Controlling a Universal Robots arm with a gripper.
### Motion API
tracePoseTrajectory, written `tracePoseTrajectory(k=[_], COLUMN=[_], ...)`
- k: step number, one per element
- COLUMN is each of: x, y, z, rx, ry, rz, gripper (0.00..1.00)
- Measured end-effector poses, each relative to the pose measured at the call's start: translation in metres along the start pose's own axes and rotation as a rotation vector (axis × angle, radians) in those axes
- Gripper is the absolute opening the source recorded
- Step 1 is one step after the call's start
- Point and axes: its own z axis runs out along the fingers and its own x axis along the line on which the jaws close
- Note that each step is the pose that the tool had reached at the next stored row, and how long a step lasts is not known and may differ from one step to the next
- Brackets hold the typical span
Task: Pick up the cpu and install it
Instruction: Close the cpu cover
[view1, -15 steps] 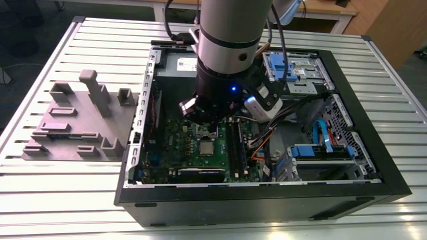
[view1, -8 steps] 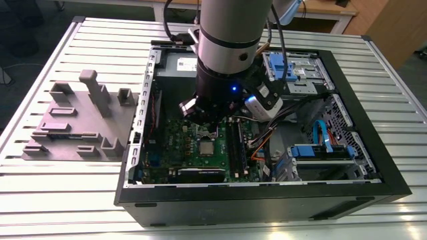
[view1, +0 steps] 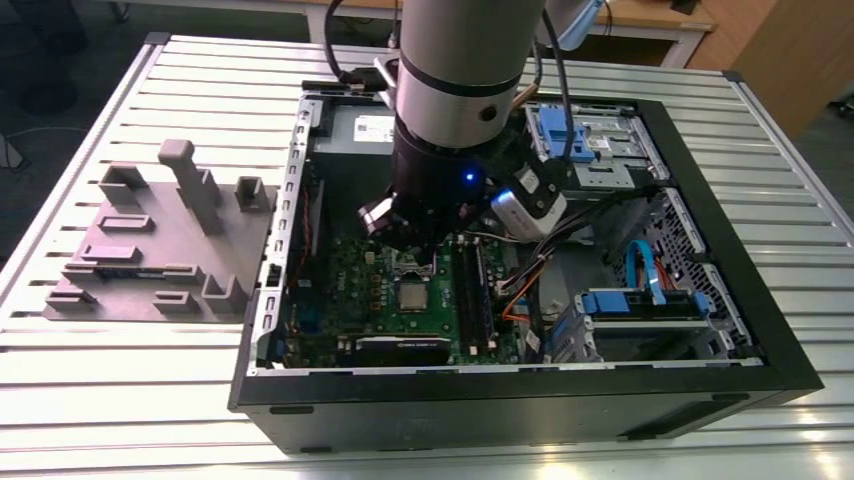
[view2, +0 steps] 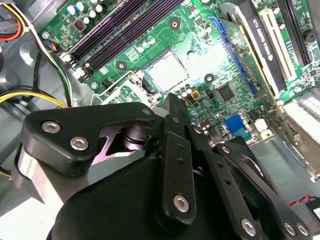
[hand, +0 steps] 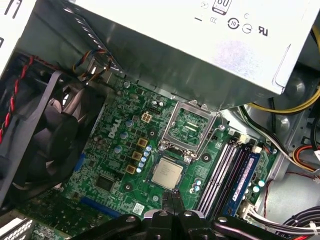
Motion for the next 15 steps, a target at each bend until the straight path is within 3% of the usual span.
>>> tracePoseTrajectory(k=[15], x=[0.0], y=[0.0], z=[0.0], rx=[0.0014], ry=[0.0019], rz=[-0.065], gripper=[0.1])
